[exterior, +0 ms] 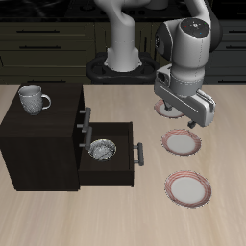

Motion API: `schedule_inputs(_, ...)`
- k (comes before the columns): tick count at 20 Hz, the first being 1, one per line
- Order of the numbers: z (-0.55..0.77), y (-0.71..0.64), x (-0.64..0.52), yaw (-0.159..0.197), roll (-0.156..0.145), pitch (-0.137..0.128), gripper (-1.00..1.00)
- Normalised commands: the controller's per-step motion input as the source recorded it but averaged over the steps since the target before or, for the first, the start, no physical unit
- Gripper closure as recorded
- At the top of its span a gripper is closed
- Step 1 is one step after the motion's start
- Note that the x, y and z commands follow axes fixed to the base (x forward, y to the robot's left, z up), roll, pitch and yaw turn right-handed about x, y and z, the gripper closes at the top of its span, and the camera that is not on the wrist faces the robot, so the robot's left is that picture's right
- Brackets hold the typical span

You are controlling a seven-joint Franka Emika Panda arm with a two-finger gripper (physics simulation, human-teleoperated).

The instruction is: Close the bottom drawer

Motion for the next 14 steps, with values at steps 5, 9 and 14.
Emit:
schedule_inputs(5,-0.12,-0.13,0.14,-0.101,0.014,-0.001,-1.00)
schedule_inputs(9,-0.14,-0.06,0.09,-0.057,0.003,0.010,-1.00)
schedule_inputs(14,-0.14,0.00,0.04,-0.023,0.004,-0.032,-1.00)
